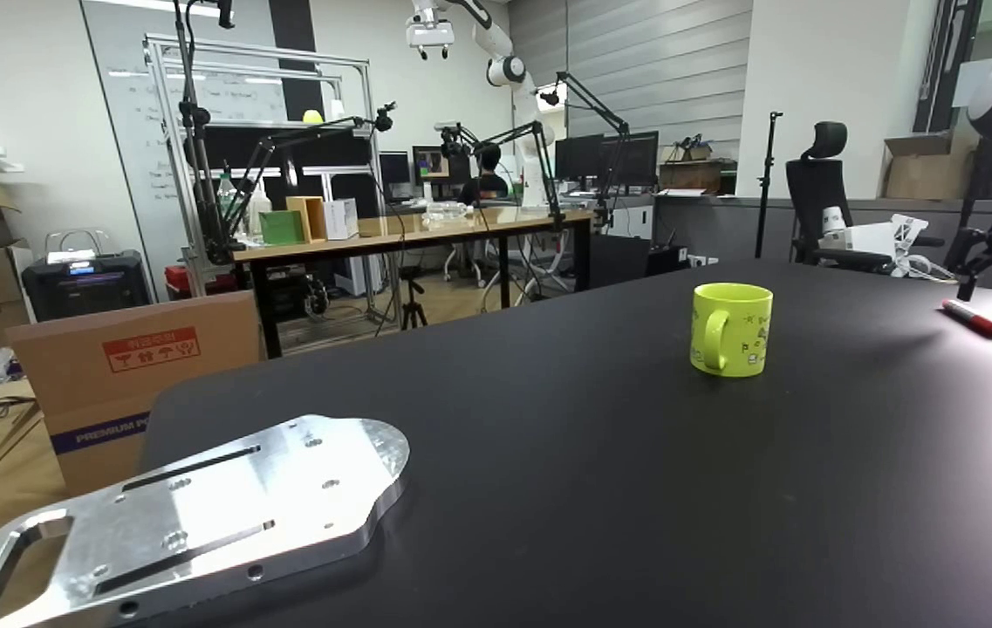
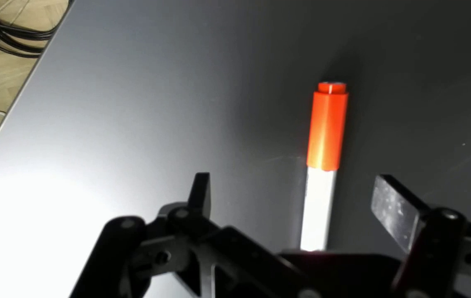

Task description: Put the marker in the cup

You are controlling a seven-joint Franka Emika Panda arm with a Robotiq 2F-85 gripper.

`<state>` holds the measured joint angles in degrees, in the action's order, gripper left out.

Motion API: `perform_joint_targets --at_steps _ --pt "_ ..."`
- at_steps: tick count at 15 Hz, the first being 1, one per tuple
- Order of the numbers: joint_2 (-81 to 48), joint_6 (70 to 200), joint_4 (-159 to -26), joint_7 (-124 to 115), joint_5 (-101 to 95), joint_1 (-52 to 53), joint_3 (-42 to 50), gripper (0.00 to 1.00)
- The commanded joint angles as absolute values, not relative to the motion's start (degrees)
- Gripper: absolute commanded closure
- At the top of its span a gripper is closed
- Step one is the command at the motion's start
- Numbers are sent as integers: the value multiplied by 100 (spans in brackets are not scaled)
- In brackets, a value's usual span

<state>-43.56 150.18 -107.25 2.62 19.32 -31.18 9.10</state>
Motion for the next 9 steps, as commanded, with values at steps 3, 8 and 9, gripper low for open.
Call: perform_joint_targets --at_steps 3,8,9 --pt "-4329 15450 -10982 366 2067 -3169 638 0" --pt "-4426 15602 -11110 -169 1893 -2775 942 40" --pt "-4466 15533 -11120 -489 1760 -2526 1194 49"
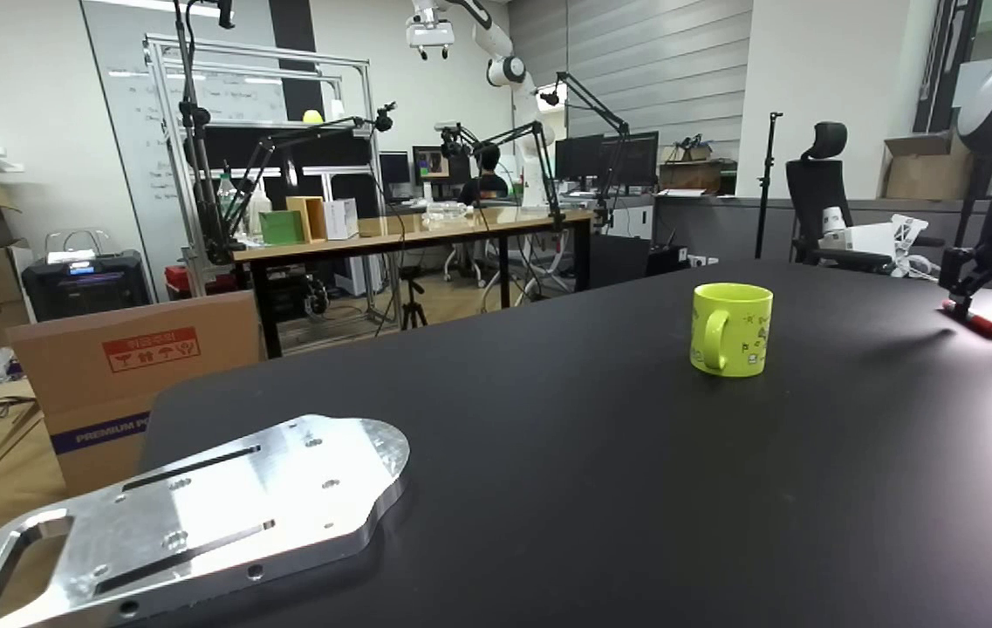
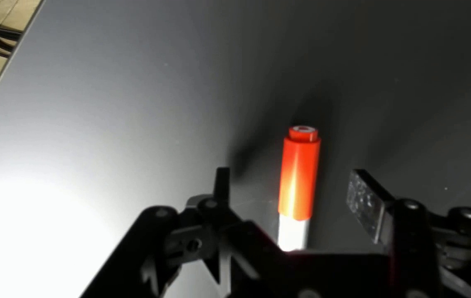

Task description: Put the marker in the cup

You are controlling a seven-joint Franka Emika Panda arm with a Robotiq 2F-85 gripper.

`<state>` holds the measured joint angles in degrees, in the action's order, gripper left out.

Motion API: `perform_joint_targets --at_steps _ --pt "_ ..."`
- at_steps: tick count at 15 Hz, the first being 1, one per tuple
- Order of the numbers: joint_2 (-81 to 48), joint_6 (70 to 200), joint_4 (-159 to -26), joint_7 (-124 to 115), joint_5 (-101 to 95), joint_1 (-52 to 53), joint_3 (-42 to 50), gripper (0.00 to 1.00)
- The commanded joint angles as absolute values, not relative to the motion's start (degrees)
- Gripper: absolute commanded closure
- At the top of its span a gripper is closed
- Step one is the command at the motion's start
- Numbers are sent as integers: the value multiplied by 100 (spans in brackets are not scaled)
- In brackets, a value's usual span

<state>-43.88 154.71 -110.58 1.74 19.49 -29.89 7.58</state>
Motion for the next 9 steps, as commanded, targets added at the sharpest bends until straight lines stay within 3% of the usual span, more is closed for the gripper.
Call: perform_joint_targets --at_steps 1,7,8,9 --pt "-4500 15488 -11108 -643 1740 -2454 1273 55" --pt "-4395 14782 -11035 -1276 1862 -2230 1434 96" --pt "-4316 14561 -11045 -1383 1818 -2170 1494 99" --pt "-4220 14282 -11055 -1459 1859 -2171 1476 95"
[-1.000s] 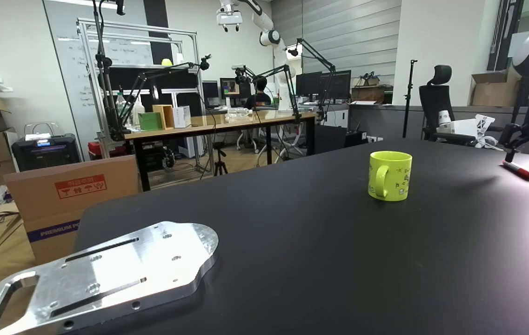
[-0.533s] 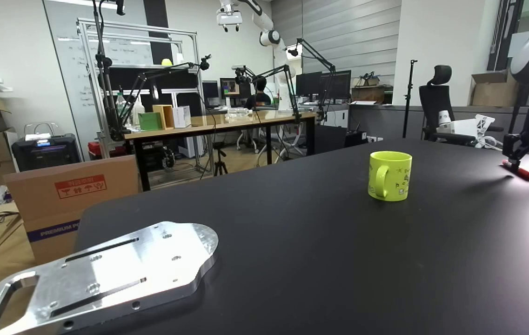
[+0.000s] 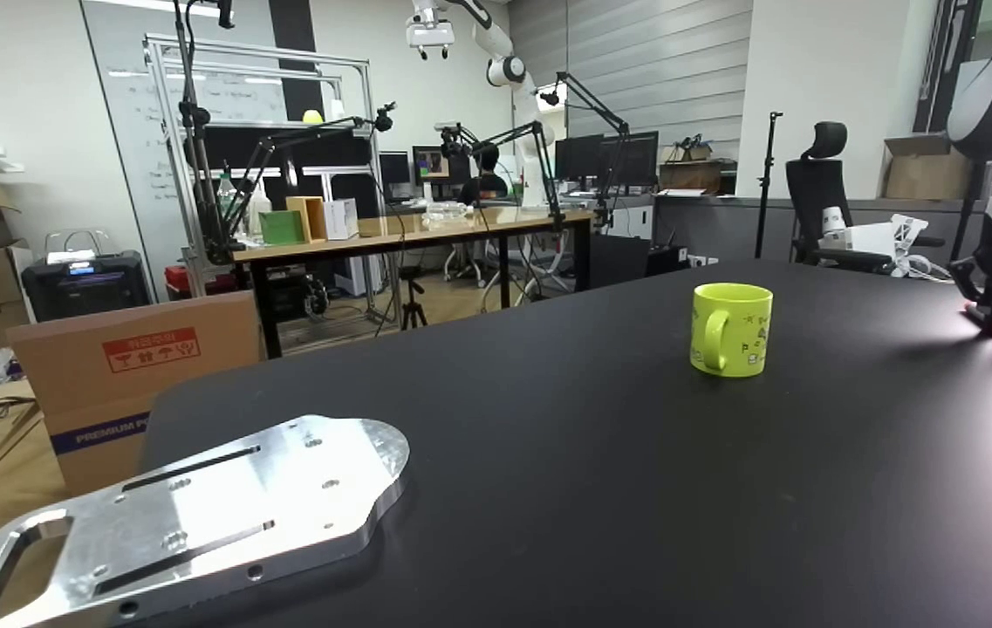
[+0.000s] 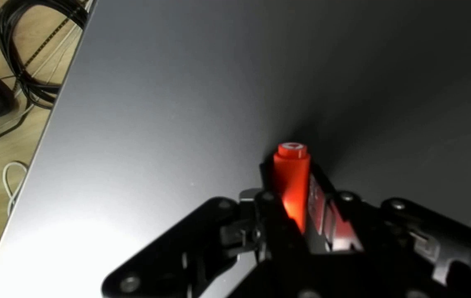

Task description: Put the marker in the cup

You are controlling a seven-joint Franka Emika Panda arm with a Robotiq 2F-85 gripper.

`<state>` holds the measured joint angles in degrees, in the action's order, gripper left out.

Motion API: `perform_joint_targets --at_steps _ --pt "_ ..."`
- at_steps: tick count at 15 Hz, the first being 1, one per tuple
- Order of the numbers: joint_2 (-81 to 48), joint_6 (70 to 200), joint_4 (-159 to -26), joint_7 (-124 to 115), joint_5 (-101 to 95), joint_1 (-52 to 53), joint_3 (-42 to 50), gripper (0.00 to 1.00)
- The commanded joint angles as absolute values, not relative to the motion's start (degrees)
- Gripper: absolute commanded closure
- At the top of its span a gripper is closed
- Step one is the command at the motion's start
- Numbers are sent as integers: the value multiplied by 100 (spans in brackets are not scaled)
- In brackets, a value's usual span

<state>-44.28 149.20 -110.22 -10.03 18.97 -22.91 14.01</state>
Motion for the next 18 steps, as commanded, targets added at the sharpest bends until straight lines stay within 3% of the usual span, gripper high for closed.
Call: perform_joint_targets --at_steps 1,10,18 --pt "-4139 13991 -11058 -1525 1856 -2151 1477 94" --pt "-3237 10872 -10754 -3327 2223 -1702 1454 94" --pt "-2672 9190 -10479 -4374 3011 -1071 999 94"
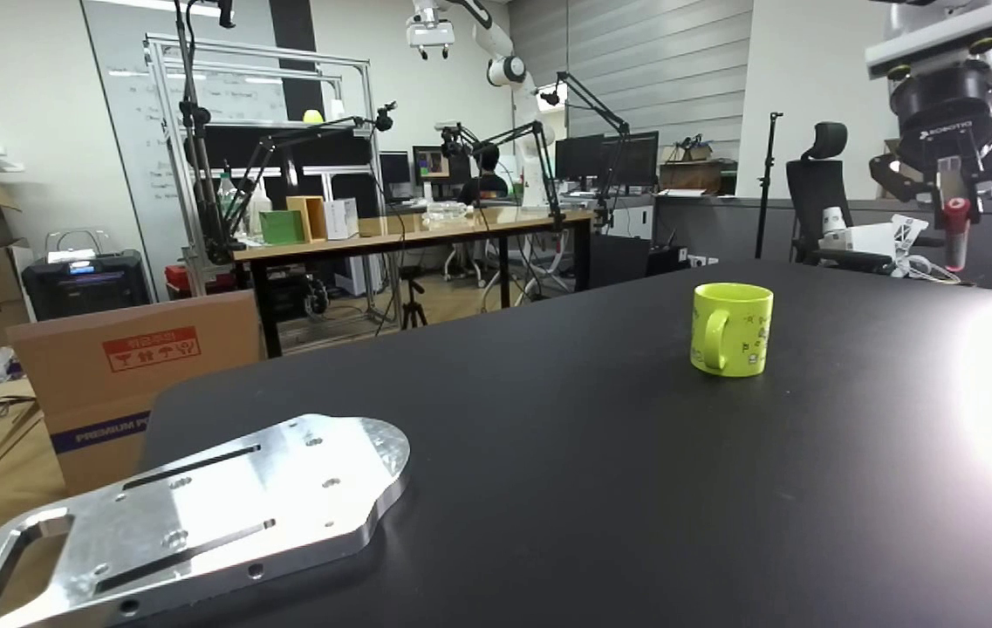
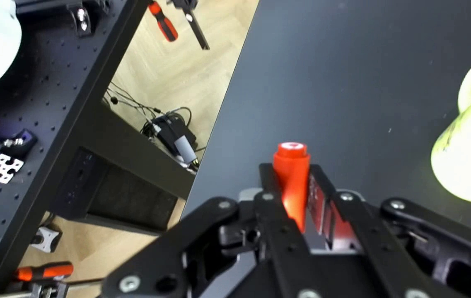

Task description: Put the marker in the cup

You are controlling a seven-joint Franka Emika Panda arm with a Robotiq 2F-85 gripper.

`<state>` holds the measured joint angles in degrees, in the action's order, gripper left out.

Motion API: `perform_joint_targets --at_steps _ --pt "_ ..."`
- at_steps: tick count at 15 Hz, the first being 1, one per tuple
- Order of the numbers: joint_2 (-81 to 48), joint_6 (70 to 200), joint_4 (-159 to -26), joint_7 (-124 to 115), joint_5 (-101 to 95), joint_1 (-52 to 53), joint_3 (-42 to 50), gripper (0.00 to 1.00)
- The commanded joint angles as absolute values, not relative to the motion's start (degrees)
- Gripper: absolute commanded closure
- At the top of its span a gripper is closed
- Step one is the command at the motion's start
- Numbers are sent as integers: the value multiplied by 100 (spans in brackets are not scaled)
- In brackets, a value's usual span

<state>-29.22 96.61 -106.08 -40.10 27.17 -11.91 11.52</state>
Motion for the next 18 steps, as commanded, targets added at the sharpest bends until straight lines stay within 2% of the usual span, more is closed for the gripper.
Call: perform_joint_targets --at_steps 1,2,3,15,16,18 --pt "-2647 8984 -10411 -4388 3079 -1024 945 94" --pt "-2649 8642 -10305 -4269 3108 -1032 888 94" --pt "-2738 9072 -10465 -4120 3002 -991 981 78" --pt "-2670 8762 -10378 -4117 3047 -970 935 78" --pt "-2806 8664 -10136 -4152 3099 -993 912 94" --pt "-3077 8591 -9618 -4190 3247 -1061 889 94"
